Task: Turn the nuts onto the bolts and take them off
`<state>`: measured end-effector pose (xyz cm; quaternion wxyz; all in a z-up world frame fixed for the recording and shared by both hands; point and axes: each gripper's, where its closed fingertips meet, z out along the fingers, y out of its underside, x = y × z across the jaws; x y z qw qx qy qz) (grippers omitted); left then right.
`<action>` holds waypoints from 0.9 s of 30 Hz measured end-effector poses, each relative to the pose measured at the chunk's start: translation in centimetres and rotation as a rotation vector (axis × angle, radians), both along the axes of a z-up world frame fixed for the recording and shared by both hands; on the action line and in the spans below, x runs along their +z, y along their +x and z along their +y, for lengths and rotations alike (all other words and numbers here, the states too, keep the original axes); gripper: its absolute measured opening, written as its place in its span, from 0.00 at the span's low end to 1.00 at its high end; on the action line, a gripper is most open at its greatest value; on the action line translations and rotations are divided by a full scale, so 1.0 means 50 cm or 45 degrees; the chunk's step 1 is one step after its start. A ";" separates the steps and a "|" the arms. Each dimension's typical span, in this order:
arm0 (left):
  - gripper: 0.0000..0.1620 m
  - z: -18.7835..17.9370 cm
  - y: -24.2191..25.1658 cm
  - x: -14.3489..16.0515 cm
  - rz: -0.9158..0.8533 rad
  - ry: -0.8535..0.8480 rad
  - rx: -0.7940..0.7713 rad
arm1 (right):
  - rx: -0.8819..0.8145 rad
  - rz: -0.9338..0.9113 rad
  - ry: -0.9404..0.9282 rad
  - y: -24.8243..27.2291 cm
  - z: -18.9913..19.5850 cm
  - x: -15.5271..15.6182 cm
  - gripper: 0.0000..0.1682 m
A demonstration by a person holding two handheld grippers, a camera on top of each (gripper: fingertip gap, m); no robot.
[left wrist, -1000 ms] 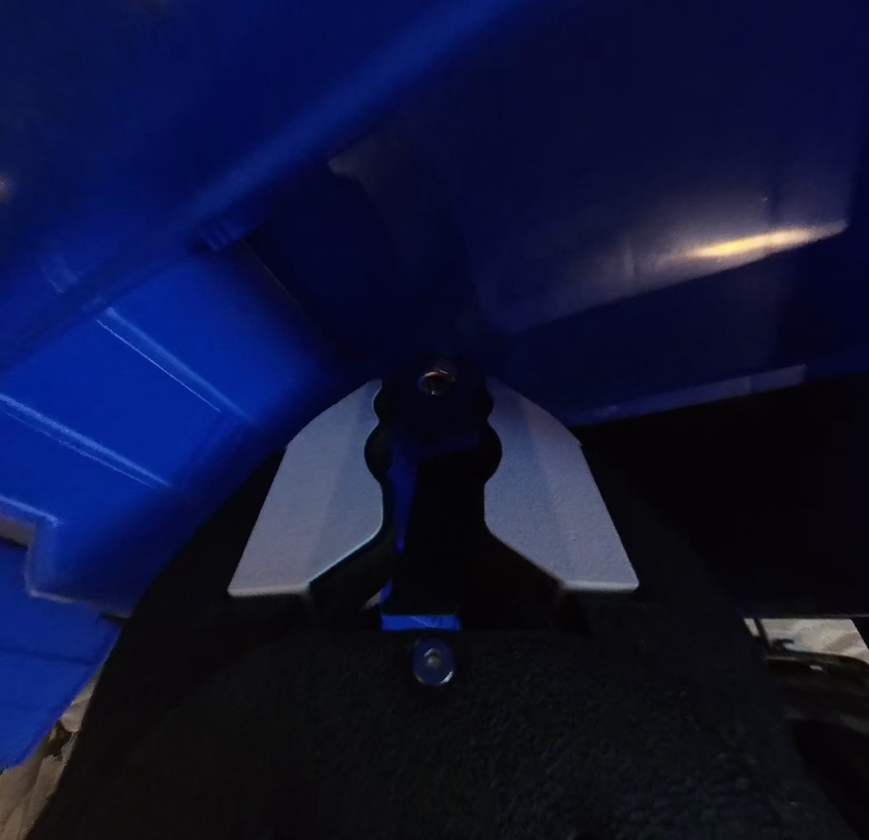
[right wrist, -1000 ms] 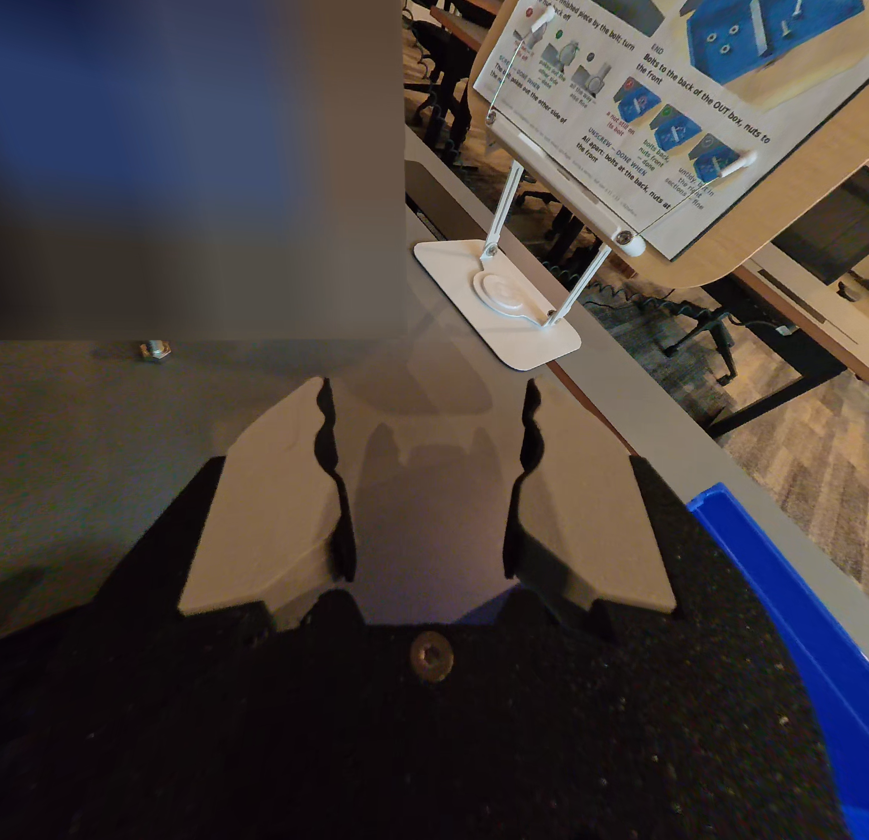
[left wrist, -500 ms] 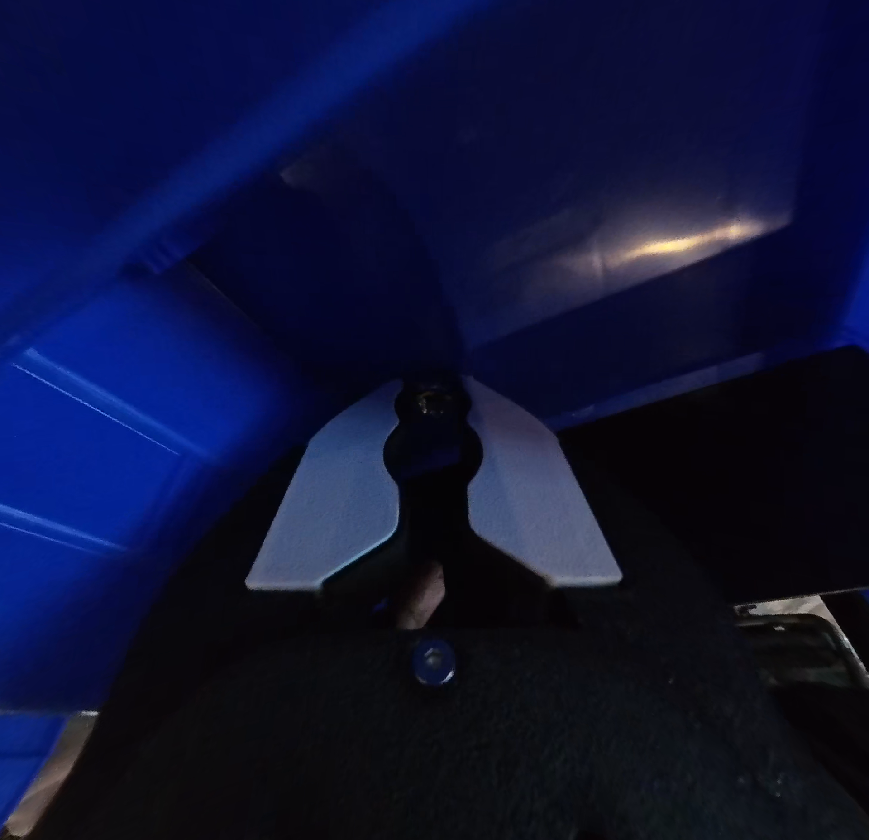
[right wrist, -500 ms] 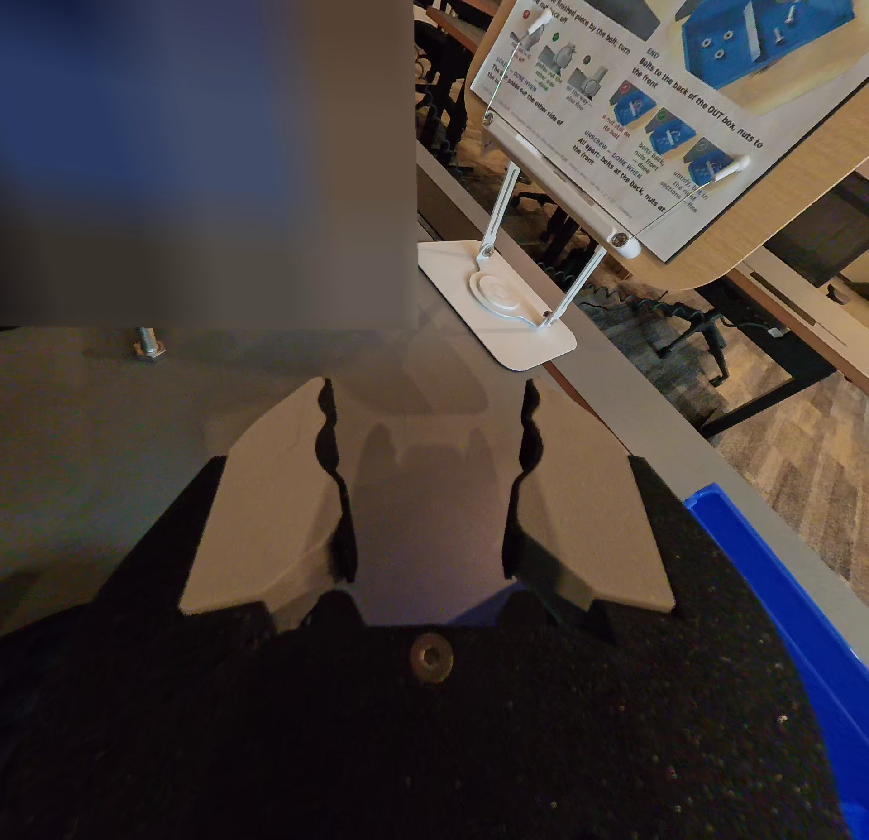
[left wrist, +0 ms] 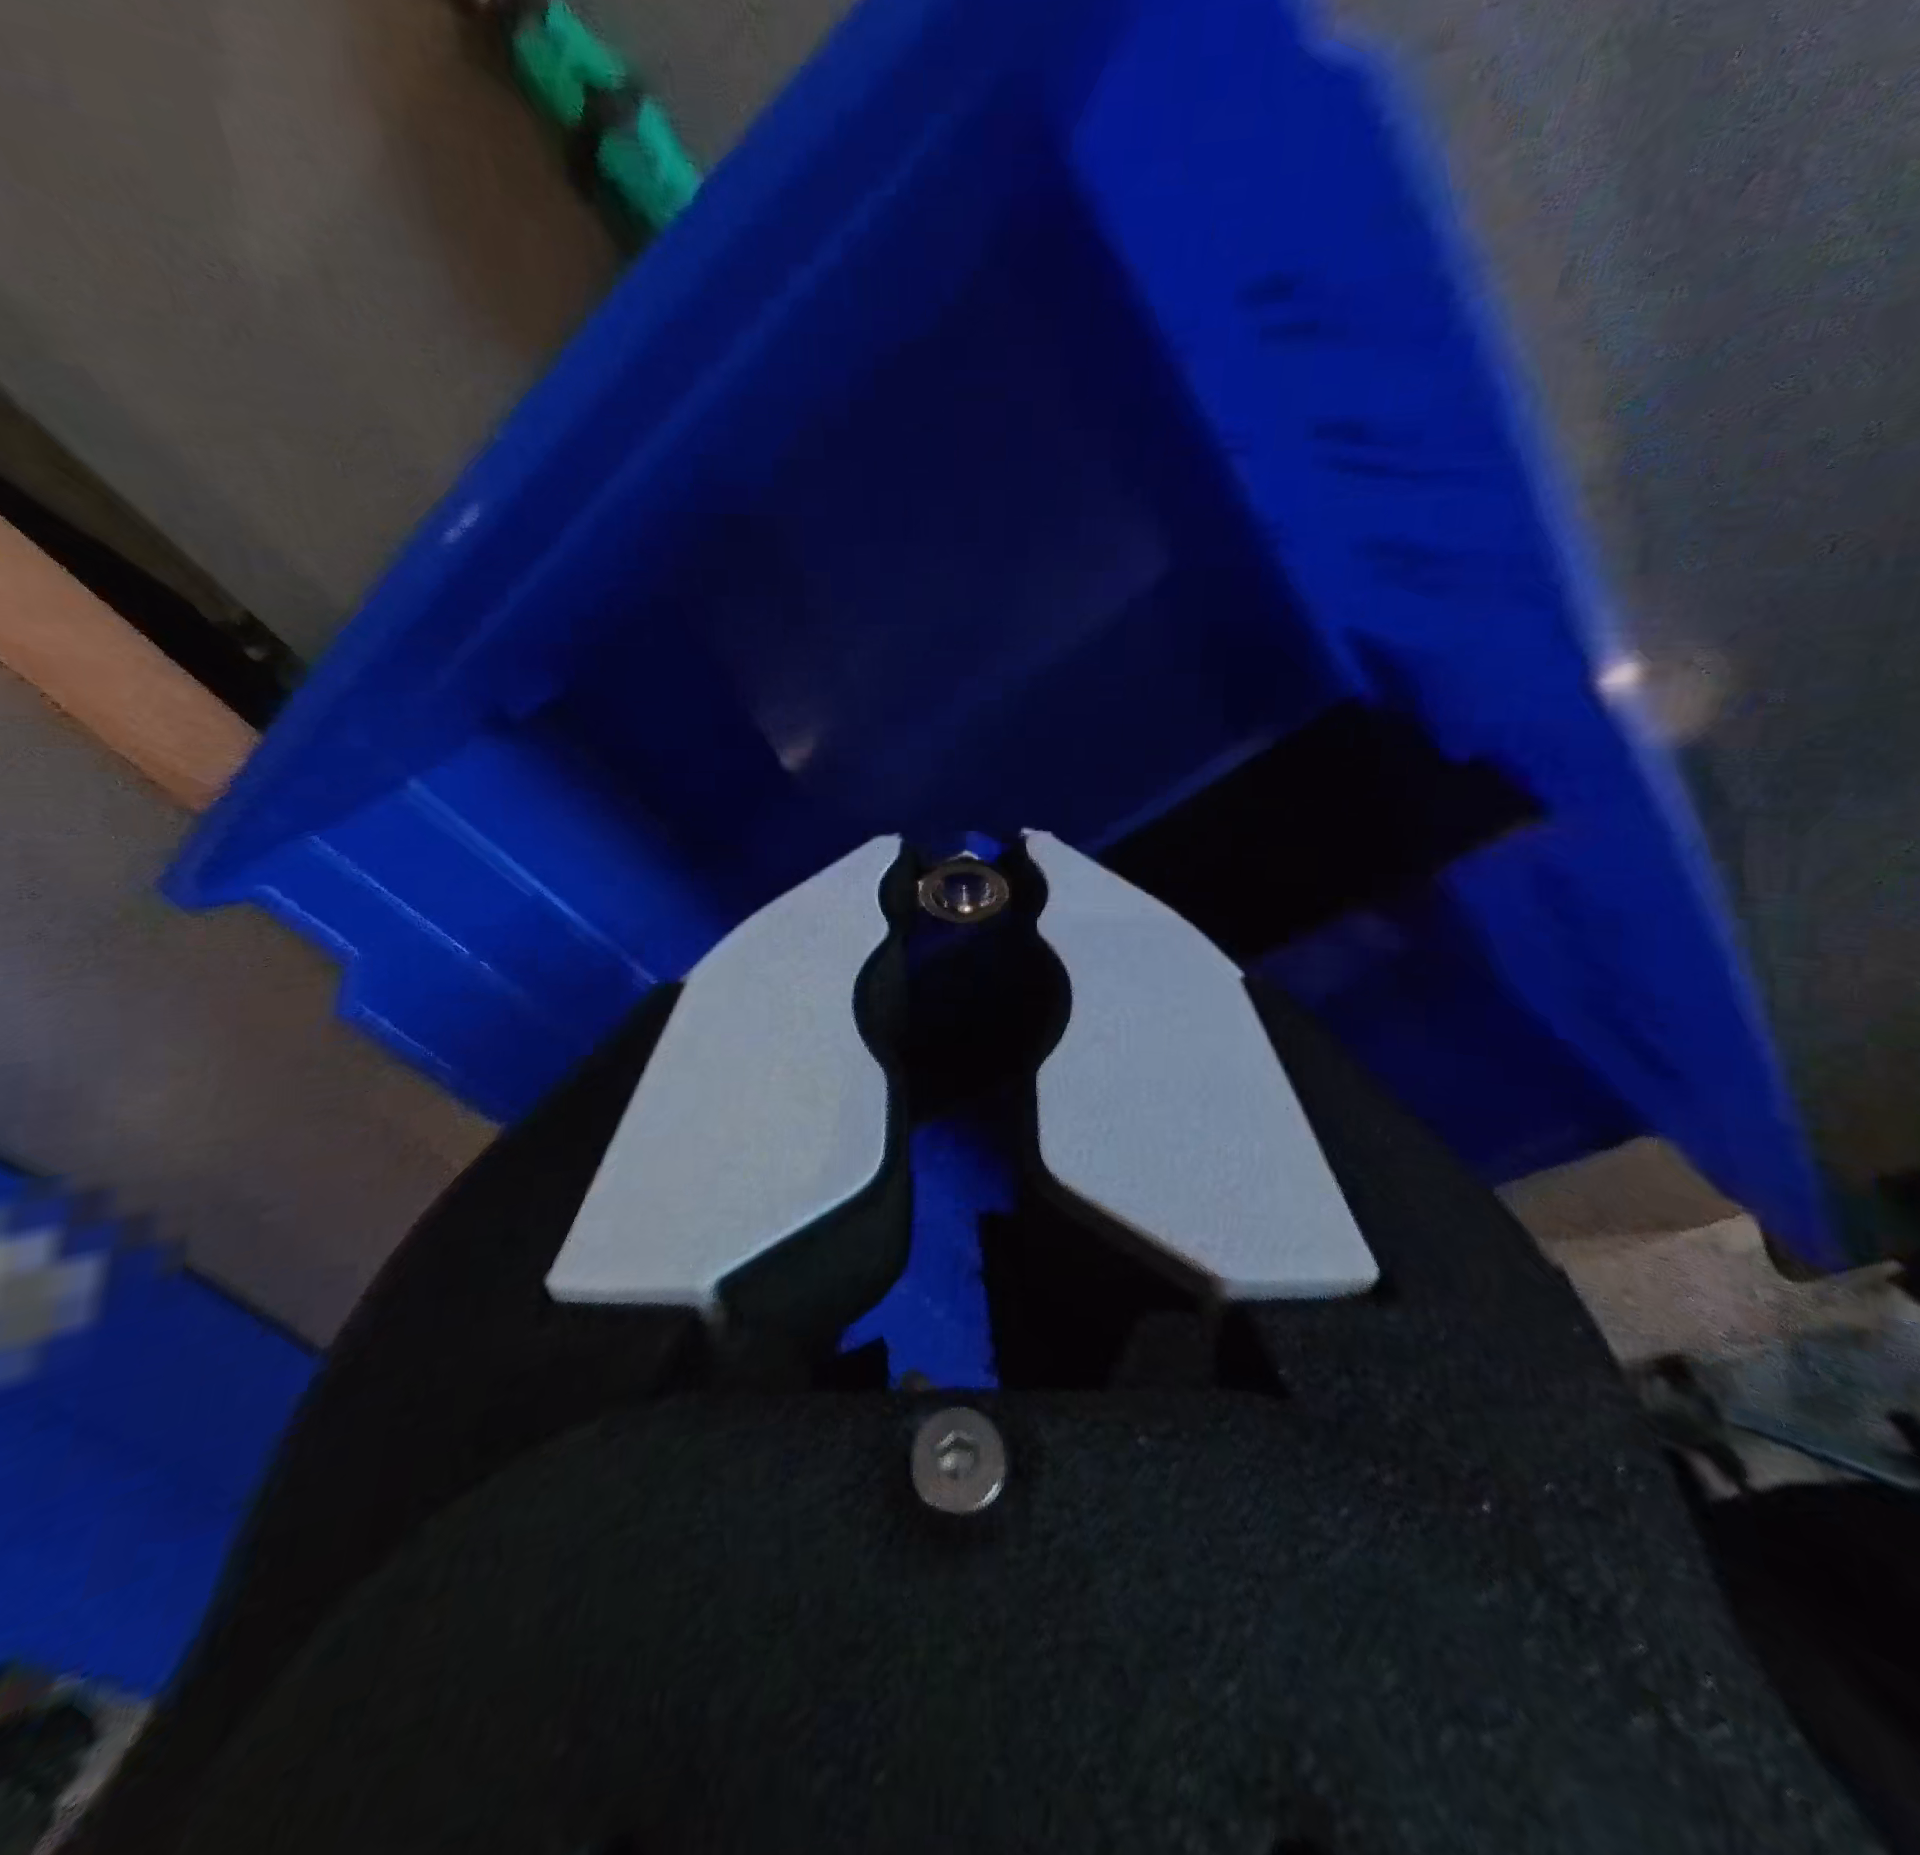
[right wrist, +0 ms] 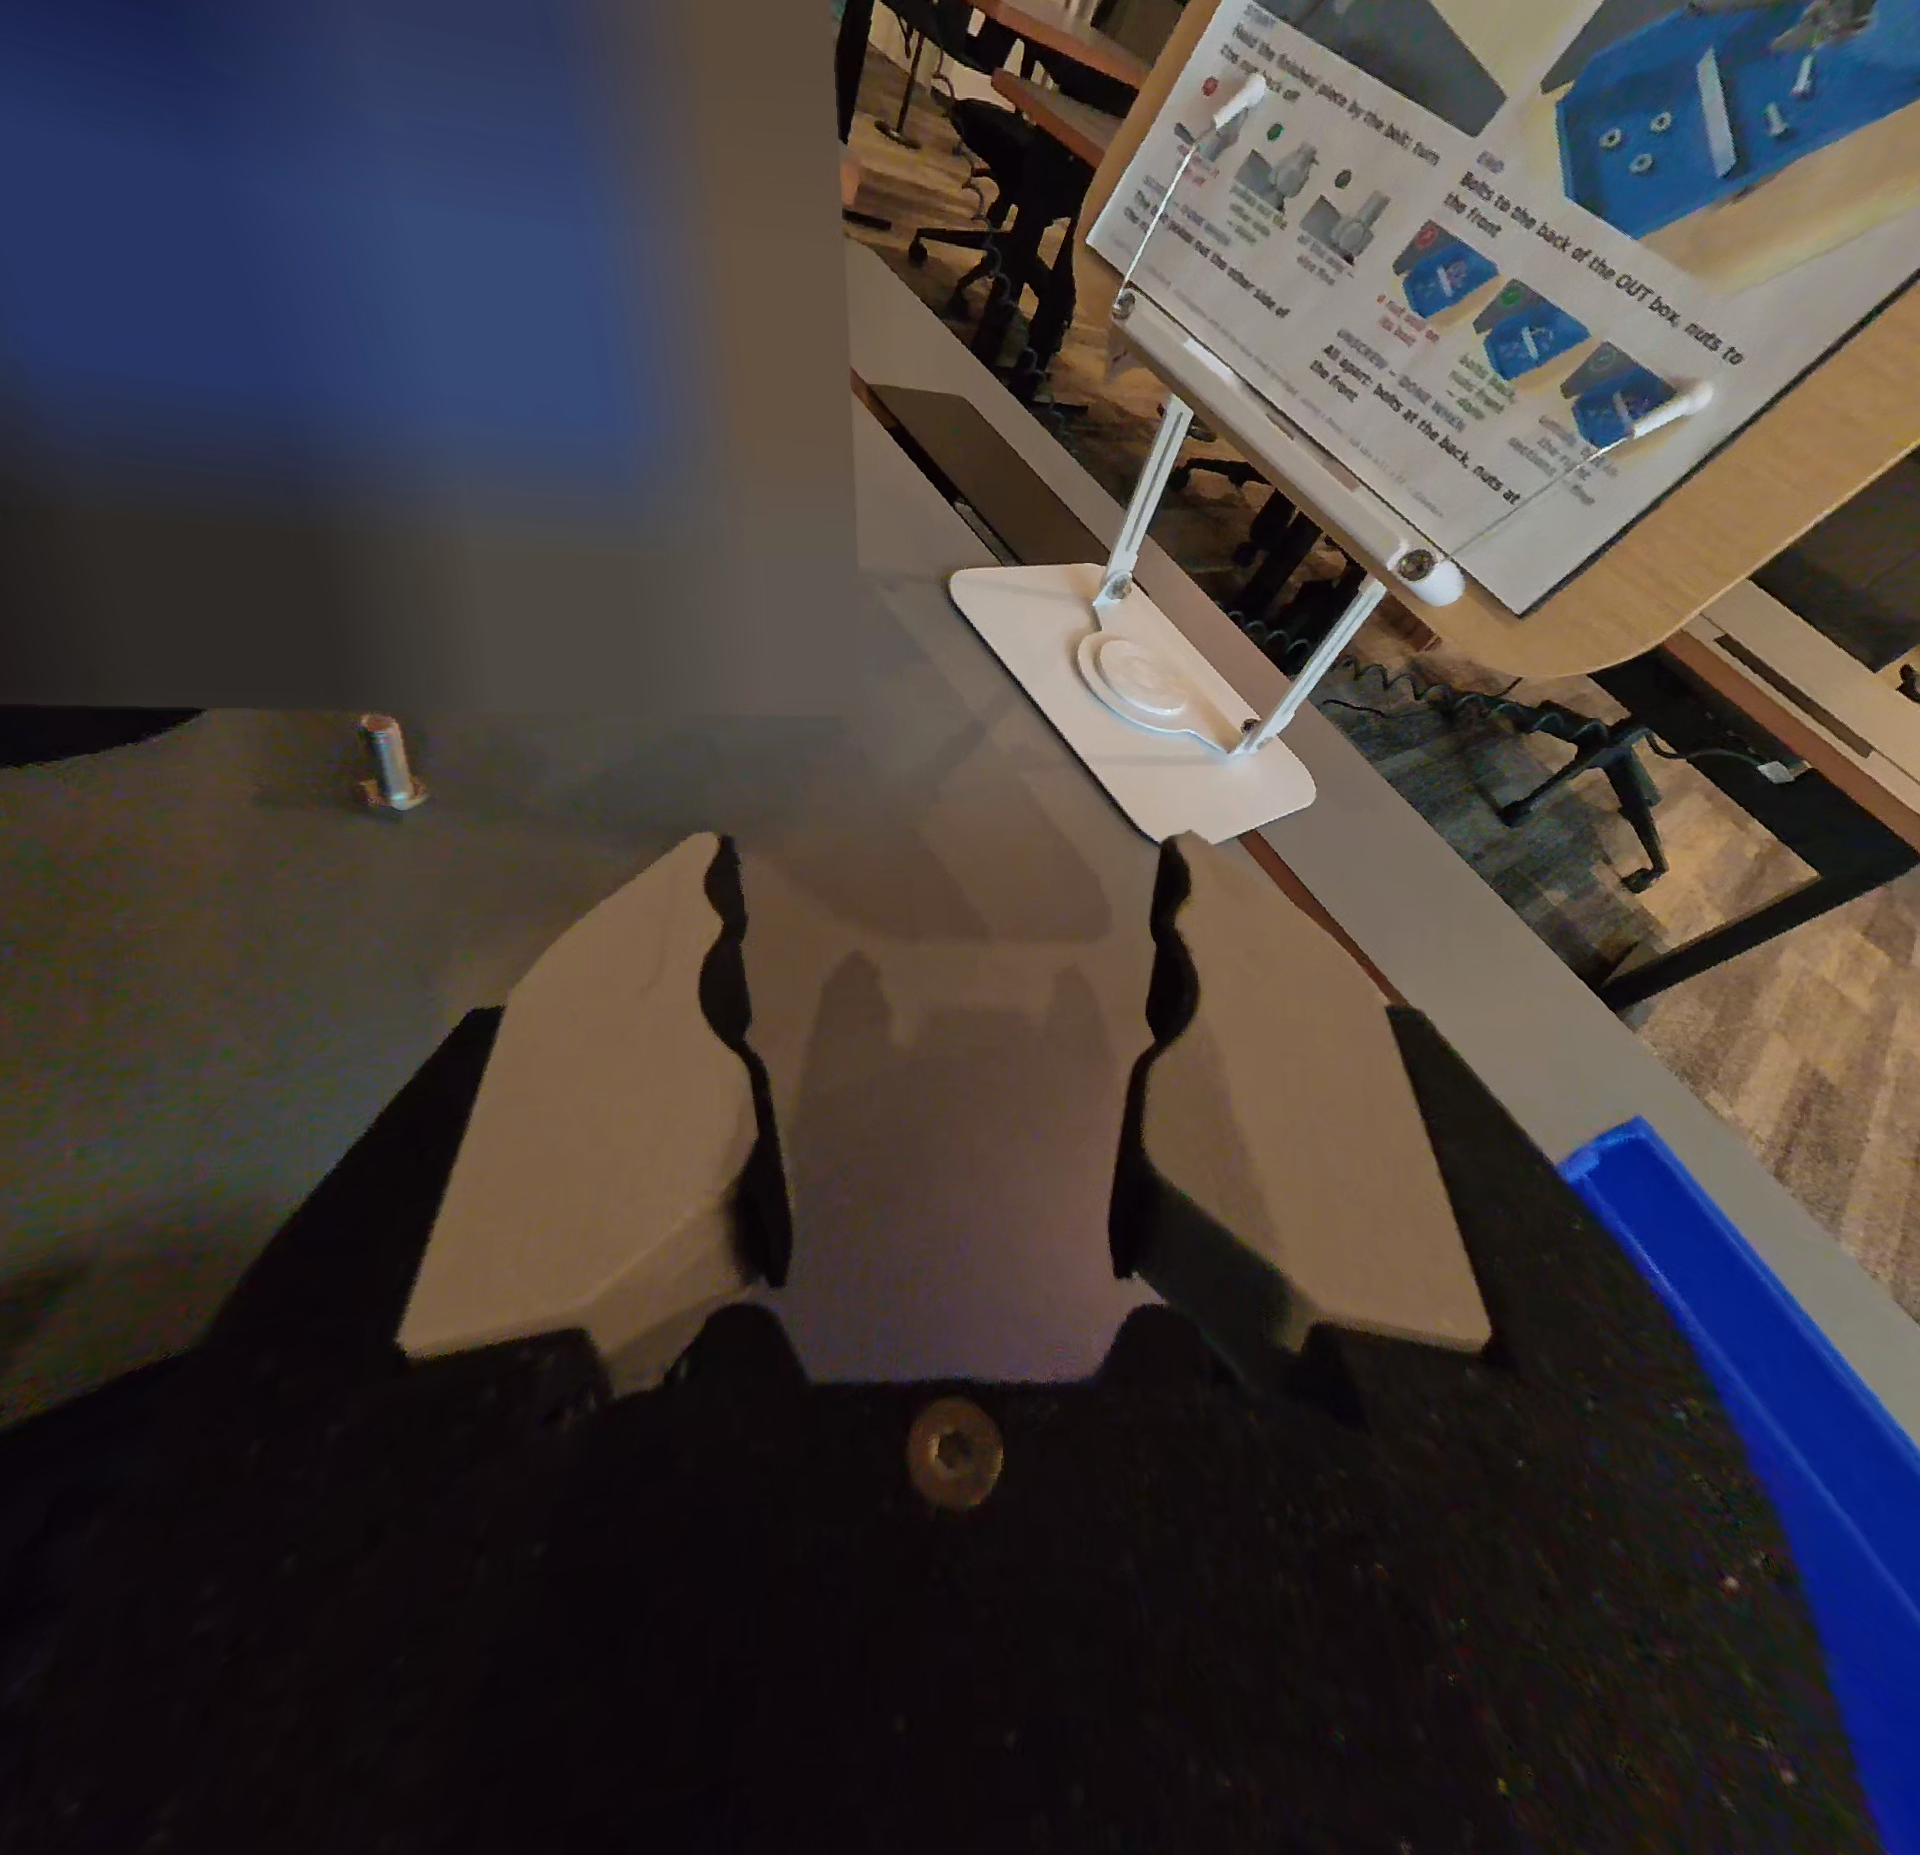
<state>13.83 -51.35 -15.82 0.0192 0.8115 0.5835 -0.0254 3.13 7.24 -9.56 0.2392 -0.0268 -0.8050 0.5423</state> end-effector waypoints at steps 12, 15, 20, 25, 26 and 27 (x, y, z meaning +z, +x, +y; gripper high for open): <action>0.11 0.344 -0.029 0.153 0.210 -0.044 -0.599 | 0.083 0.006 0.142 0.031 -0.033 -0.035 0.44; 0.11 0.427 -0.027 0.168 0.217 -0.053 -0.735 | 0.108 0.026 0.123 0.045 -0.034 -0.021 0.44; 0.11 0.558 -0.025 0.175 0.209 -0.059 -0.935 | 0.134 0.045 0.086 0.064 -0.033 -0.004 0.44; 0.11 0.697 -0.028 0.153 0.214 -0.003 -1.121 | 0.137 0.040 0.070 0.071 -0.026 0.000 0.44; 0.11 0.725 -0.028 0.145 0.211 0.012 -1.156 | 0.133 0.035 0.063 0.072 -0.024 0.001 0.44; 0.11 0.752 -0.028 0.135 0.205 0.028 -1.190 | 0.130 0.028 0.053 0.072 -0.022 0.001 0.44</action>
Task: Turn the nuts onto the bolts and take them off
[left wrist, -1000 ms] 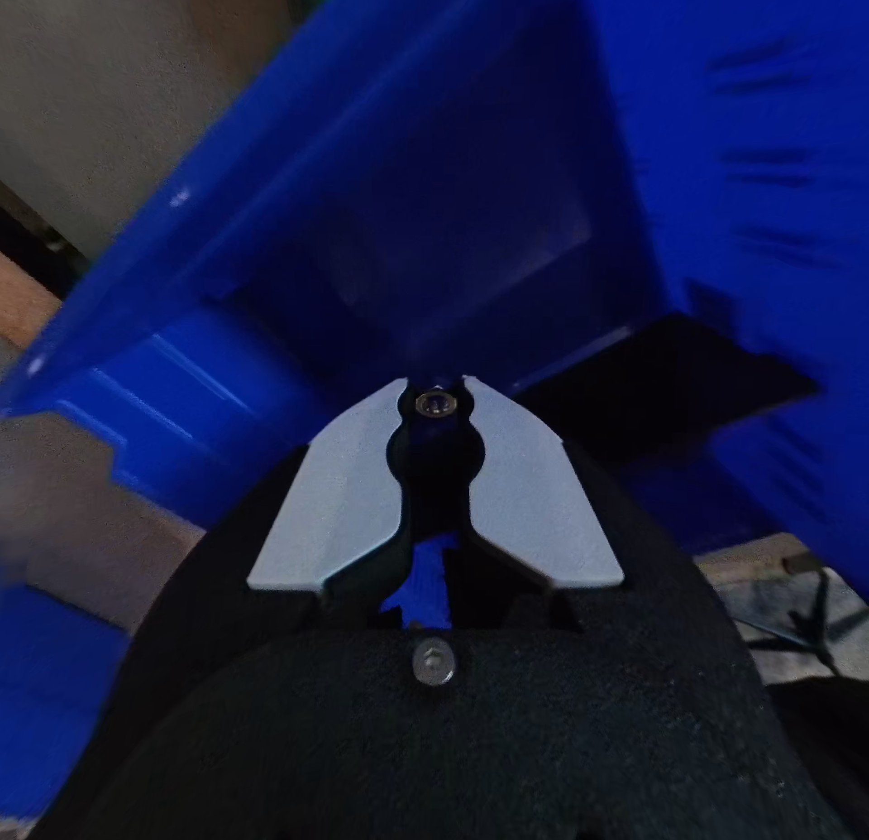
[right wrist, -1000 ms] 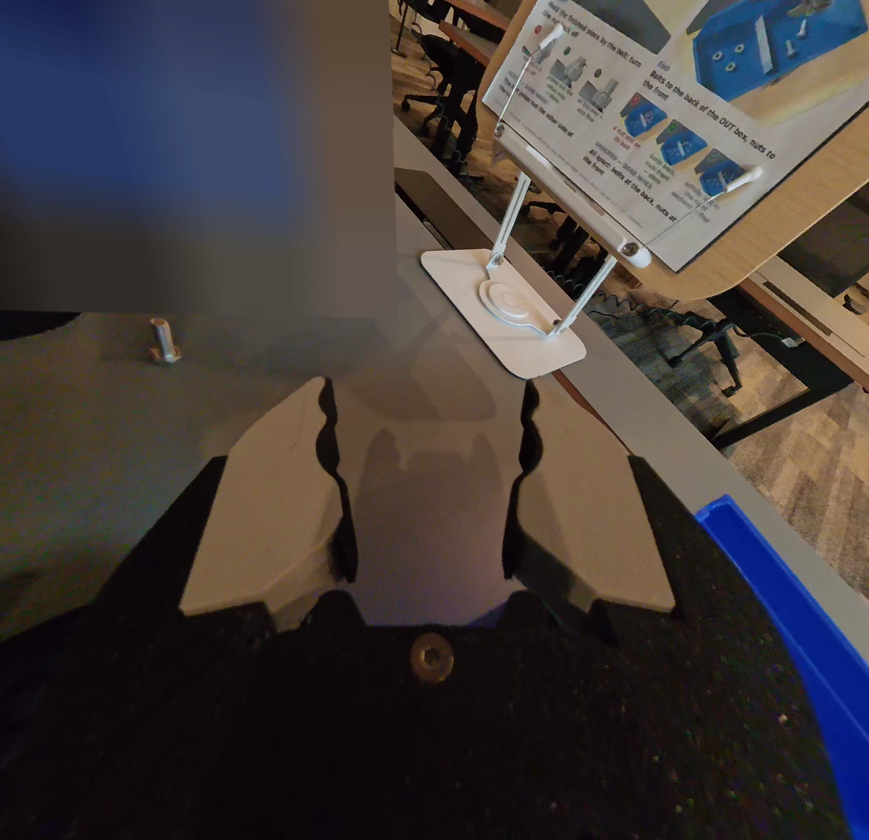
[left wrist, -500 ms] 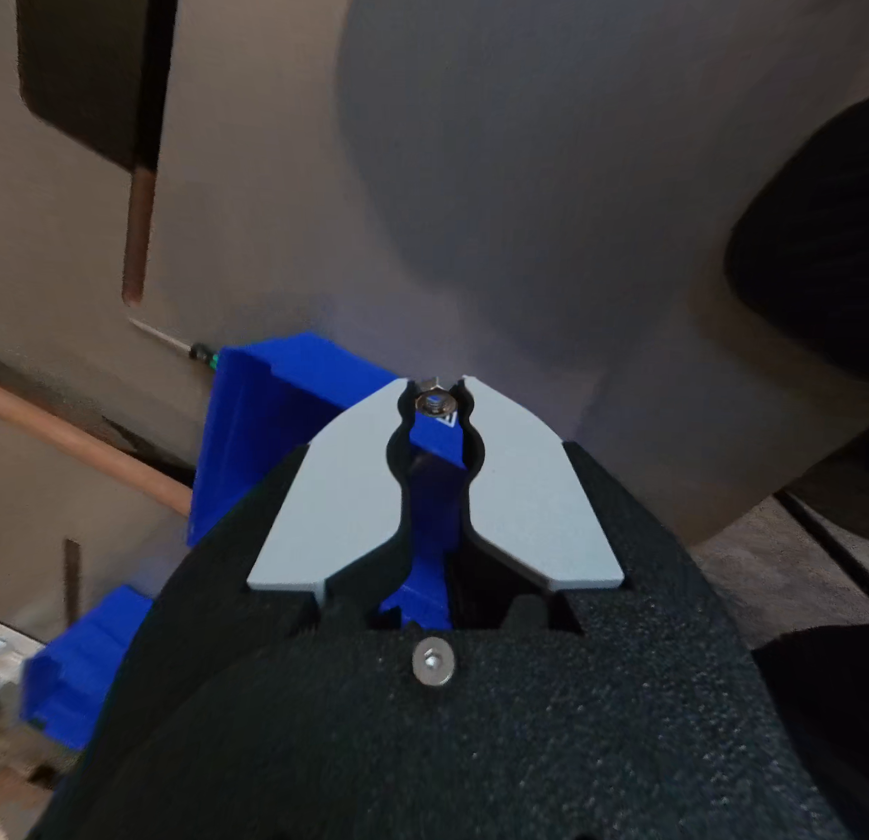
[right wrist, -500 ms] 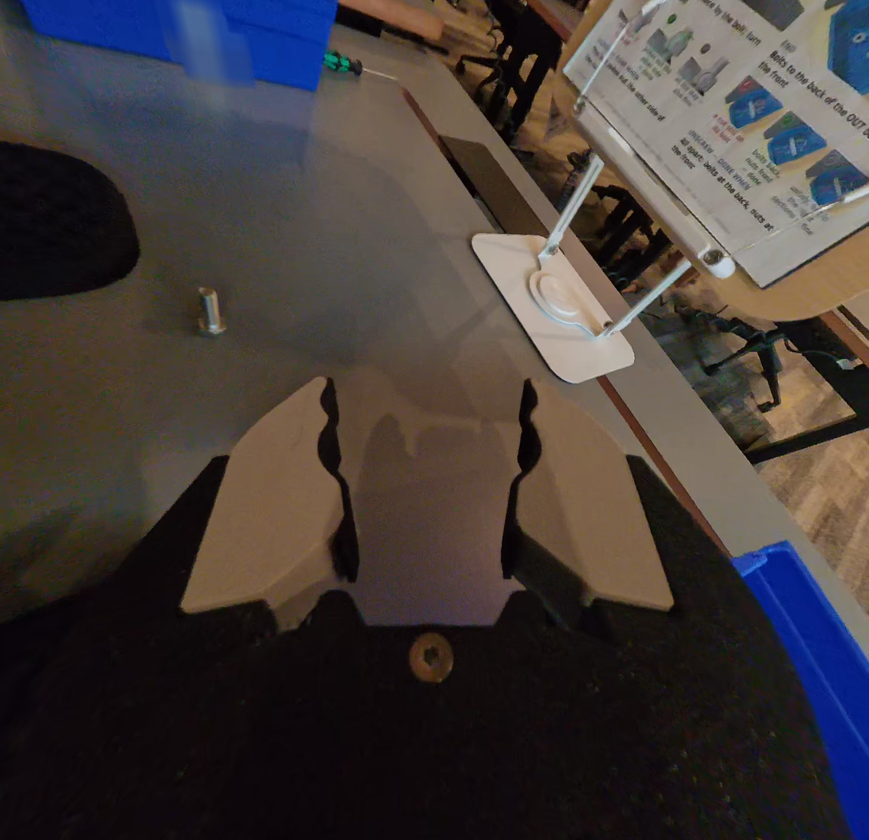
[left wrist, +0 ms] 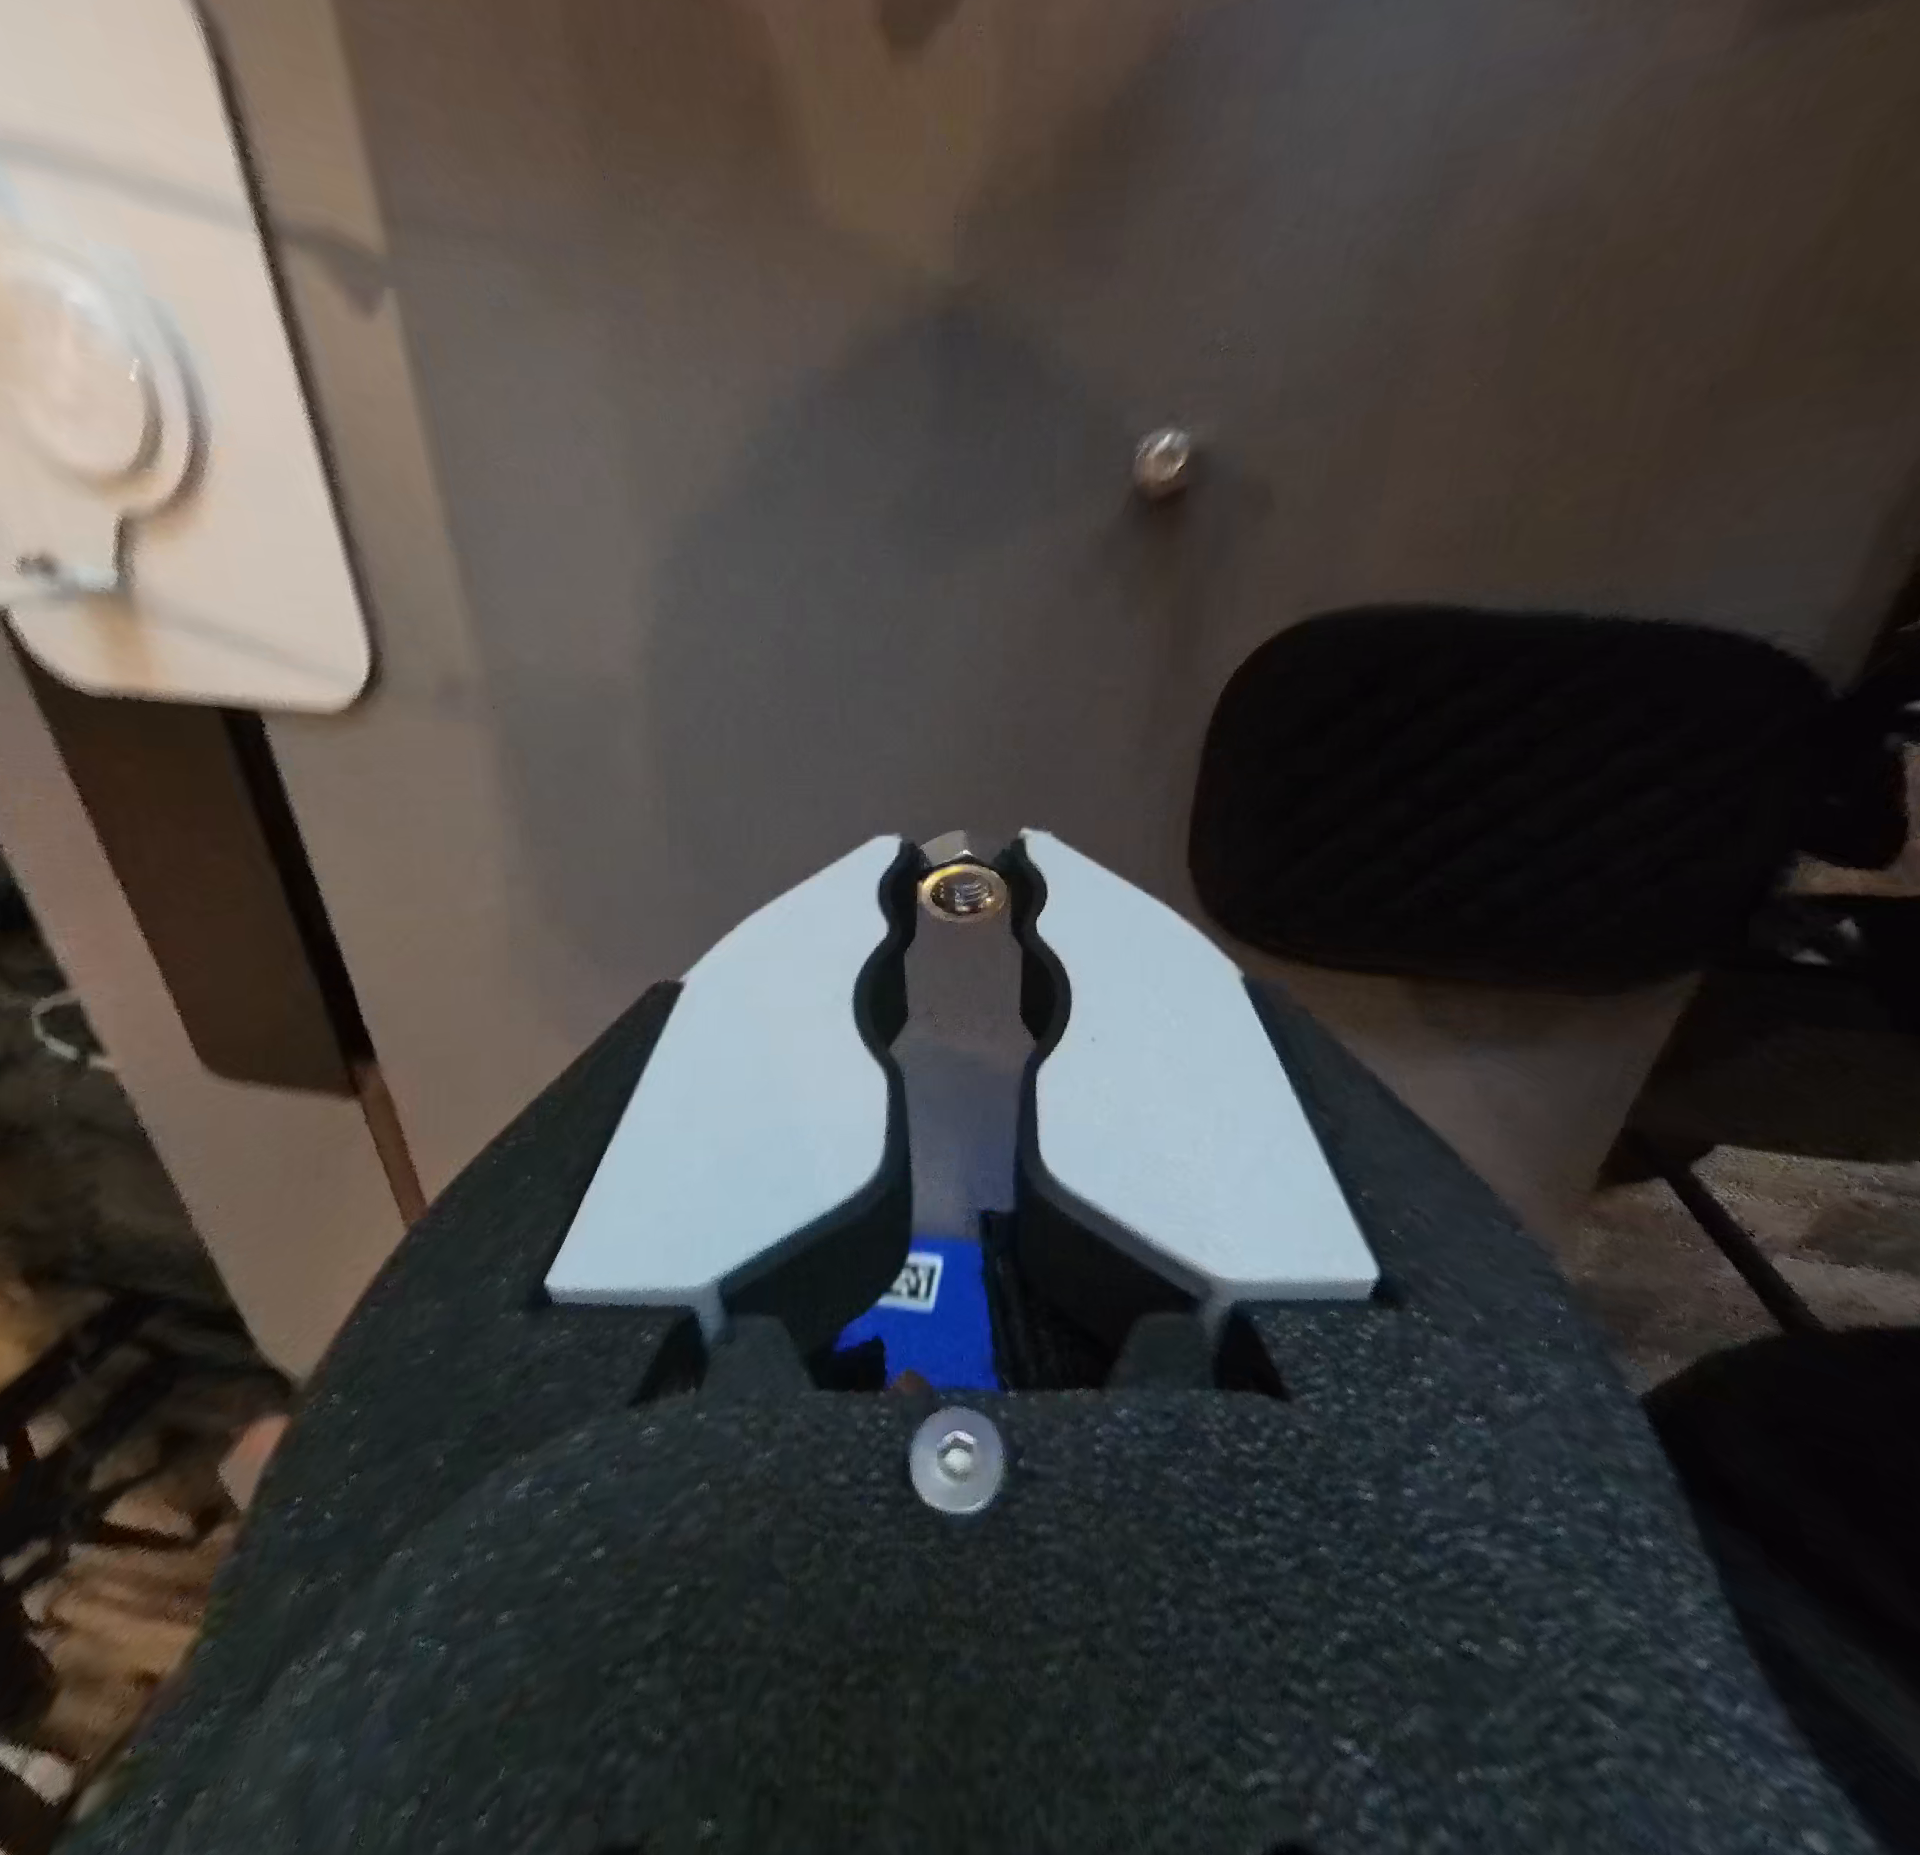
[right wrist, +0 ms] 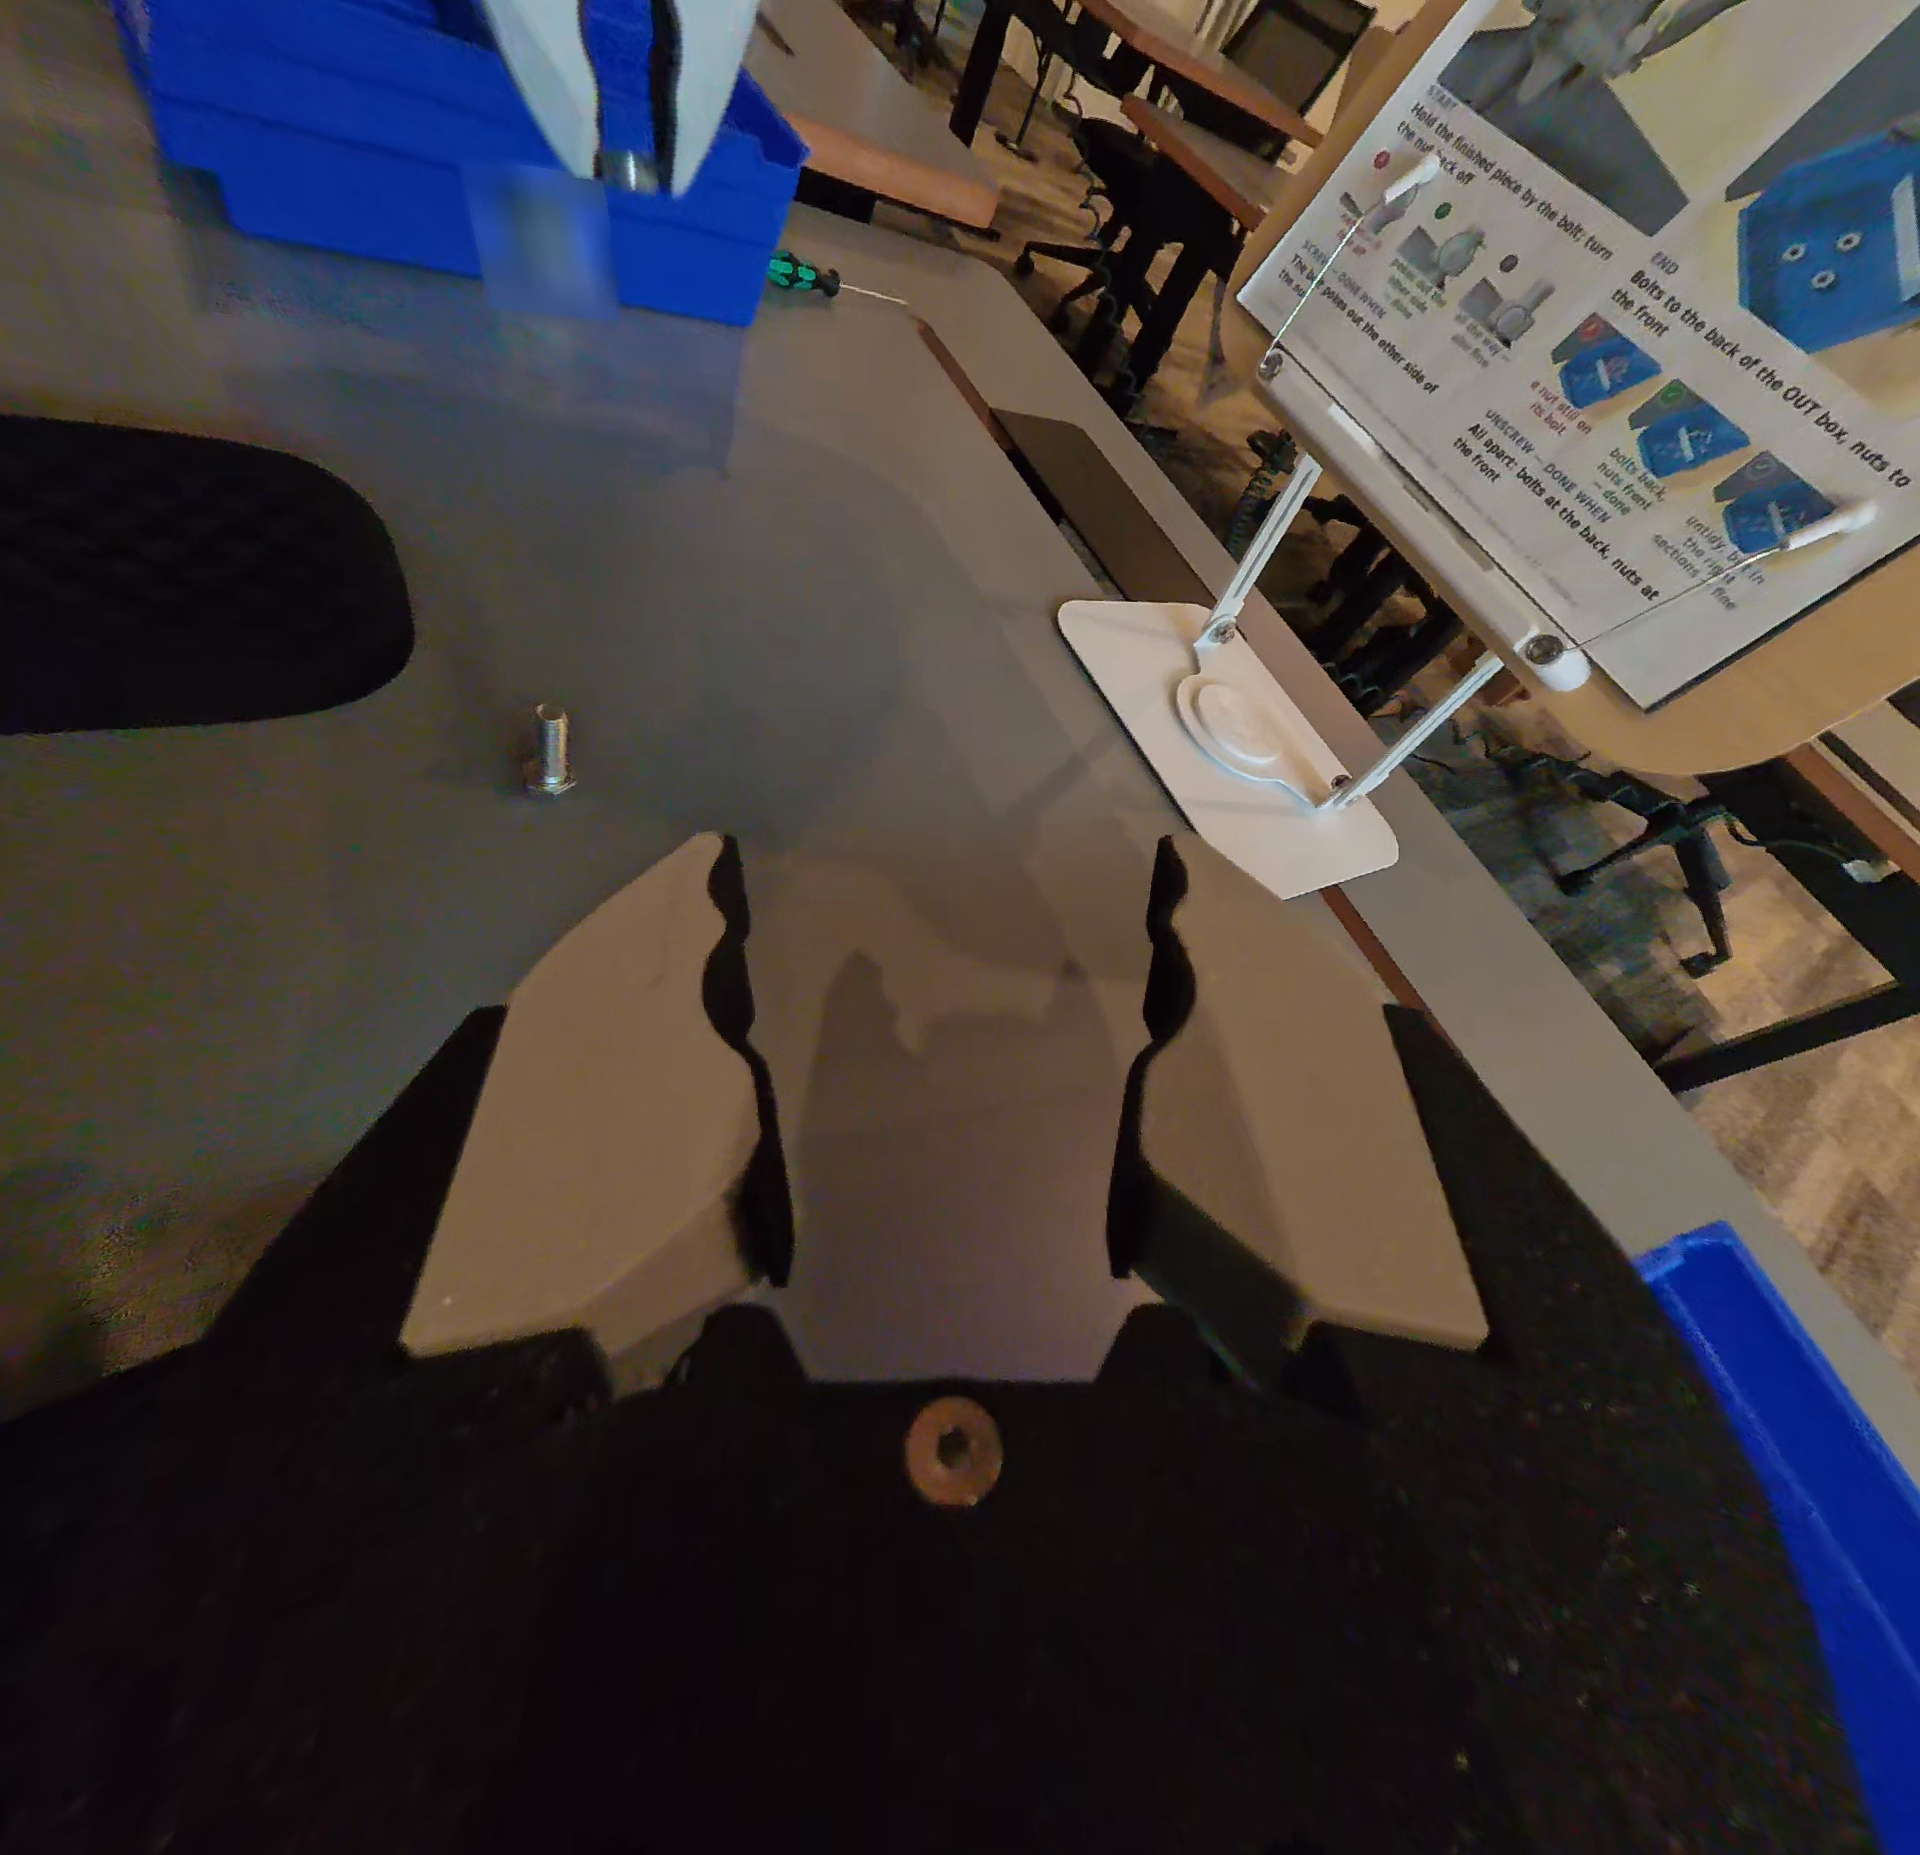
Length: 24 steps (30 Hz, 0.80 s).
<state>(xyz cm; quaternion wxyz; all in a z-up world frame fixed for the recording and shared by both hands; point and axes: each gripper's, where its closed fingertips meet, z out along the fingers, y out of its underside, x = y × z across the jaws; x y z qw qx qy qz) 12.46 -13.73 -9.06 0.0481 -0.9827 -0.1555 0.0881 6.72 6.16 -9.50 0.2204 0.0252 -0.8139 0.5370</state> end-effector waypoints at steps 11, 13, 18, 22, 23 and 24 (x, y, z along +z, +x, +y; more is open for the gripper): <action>0.11 0.200 0.011 -0.153 -0.166 -0.002 -0.174 | -0.028 -0.050 -0.051 -0.003 0.014 -0.008 0.44; 0.10 0.211 0.011 -0.185 -0.194 -0.027 -0.157 | -0.044 -0.057 -0.039 -0.006 0.018 -0.013 0.44; 0.11 0.224 0.014 -0.255 -0.258 -0.090 -0.111 | -0.070 -0.078 -0.010 -0.010 0.026 -0.023 0.44; 0.11 0.228 0.012 -0.286 -0.302 -0.143 -0.084 | -0.075 -0.076 0.004 -0.012 0.027 -0.024 0.45; 0.11 0.231 0.010 -0.290 -0.304 -0.149 -0.080 | -0.078 -0.074 0.018 -0.013 0.028 -0.026 0.44; 0.11 0.234 0.008 -0.294 -0.308 -0.150 -0.072 | -0.099 -0.067 0.037 -0.018 0.032 -0.030 0.44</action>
